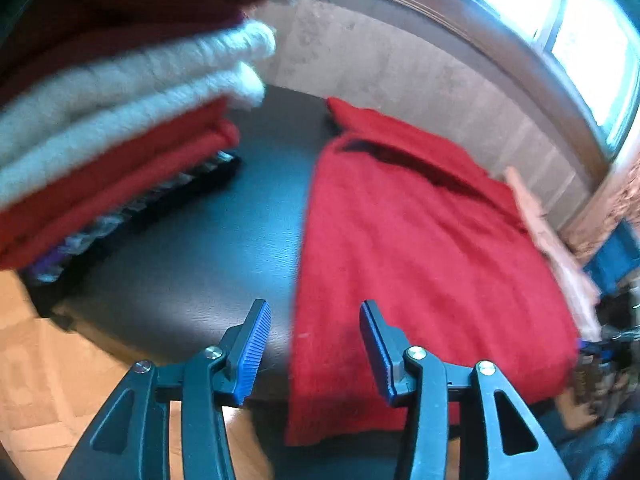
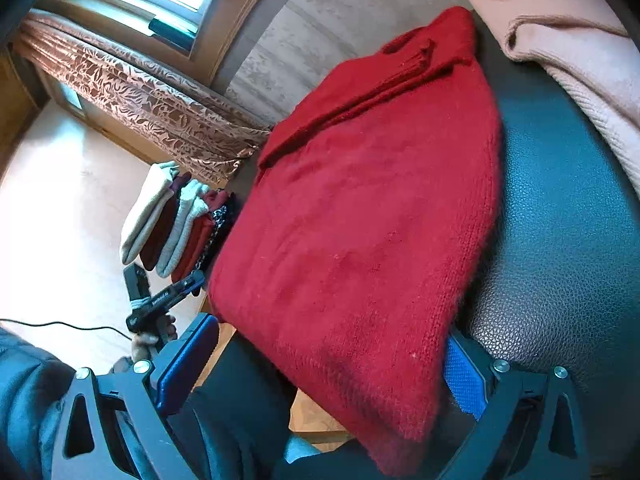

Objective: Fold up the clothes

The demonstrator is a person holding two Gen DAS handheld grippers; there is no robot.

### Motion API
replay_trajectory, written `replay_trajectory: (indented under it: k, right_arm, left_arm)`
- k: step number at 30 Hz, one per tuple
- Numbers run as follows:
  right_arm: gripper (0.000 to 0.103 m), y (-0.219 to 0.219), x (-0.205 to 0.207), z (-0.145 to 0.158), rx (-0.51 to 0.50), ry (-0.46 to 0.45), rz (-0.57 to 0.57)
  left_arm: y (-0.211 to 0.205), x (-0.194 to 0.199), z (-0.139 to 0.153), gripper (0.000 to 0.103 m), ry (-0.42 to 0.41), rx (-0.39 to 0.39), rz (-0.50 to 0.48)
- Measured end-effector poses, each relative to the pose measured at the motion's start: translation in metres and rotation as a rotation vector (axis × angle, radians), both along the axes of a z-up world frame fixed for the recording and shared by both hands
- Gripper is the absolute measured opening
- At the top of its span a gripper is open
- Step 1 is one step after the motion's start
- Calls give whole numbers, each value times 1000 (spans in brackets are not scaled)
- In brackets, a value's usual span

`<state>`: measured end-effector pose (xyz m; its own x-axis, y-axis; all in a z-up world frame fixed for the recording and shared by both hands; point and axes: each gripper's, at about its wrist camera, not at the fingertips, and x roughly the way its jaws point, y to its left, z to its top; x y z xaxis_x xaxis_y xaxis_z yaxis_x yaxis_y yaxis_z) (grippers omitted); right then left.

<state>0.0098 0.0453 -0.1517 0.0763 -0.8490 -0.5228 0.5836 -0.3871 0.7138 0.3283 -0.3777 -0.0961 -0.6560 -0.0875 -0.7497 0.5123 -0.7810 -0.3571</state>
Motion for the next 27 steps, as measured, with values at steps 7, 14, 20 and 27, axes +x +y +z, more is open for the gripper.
replay_trajectory:
  k: [7,14,20,27]
  right_arm:
    - [102,-2,4,2,37,-24,-15]
    - [31,12,4,-3,119,-40,-77]
    - [13,23,6,-14,139,-116,-77]
    - [12,8,7,8,-96,-187,-67]
  left_arm:
    - [30,-23,-10,48,-31,59,-149]
    - [40,-17,-13,12,-39,56,-120]
    - [37,-9,-7,11,-10,116,-141]
    - [21,-1,31,11,204,287,-199]
